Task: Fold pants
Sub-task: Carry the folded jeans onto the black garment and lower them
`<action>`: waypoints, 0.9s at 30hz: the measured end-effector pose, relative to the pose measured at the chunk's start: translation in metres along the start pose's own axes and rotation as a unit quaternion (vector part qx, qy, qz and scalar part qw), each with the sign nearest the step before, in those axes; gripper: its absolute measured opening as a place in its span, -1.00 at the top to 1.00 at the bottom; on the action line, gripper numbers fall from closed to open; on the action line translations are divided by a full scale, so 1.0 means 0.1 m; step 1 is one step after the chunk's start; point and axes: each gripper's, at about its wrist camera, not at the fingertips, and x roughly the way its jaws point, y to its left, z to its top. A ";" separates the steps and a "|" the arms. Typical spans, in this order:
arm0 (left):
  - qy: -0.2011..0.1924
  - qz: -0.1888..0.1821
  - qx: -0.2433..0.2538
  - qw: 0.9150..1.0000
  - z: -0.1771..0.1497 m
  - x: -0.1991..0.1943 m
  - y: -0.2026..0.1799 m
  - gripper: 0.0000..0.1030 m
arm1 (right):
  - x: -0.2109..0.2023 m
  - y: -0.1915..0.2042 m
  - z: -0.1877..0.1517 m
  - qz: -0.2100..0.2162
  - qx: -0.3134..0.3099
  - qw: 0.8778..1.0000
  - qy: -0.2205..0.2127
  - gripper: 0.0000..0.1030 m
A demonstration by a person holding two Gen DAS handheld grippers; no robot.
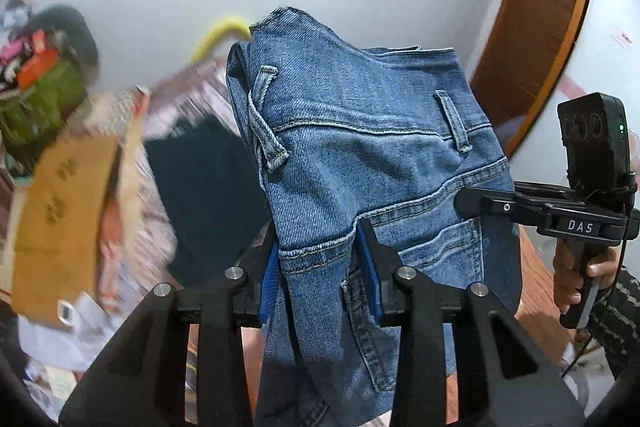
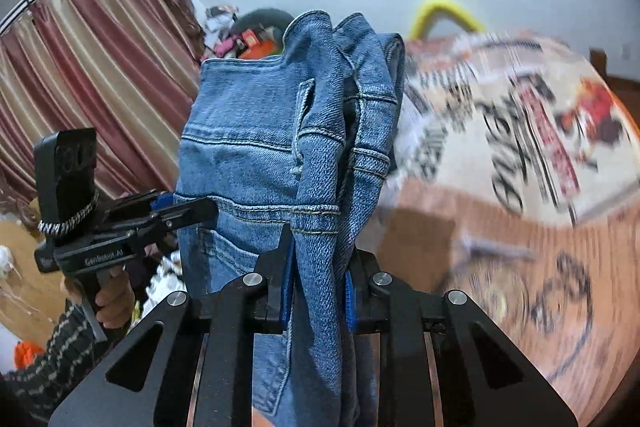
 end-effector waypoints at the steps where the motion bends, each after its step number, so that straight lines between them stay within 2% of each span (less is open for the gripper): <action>1: -0.006 0.006 -0.001 1.000 0.06 -0.01 0.05 0.31 | 0.06 0.03 0.10 0.000 -0.003 1.000 -0.005 0.65; 8: -0.037 0.032 -0.028 0.998 0.33 0.08 0.63 0.31 | 0.54 0.18 0.52 -0.004 -0.034 0.999 -0.019 0.65; 15: -0.033 0.073 -0.060 0.995 0.40 0.61 1.30 0.31 | 1.25 0.14 0.75 -0.011 -0.037 0.999 0.002 0.65; 22: 0.010 0.092 -0.099 0.991 0.26 1.39 1.82 0.31 | 2.11 -0.13 0.82 -0.042 -0.019 0.998 0.046 0.65; 27: 0.071 0.099 -0.134 0.984 0.07 2.06 2.16 0.29 | 2.60 -0.46 0.67 -0.067 0.017 0.994 0.083 0.65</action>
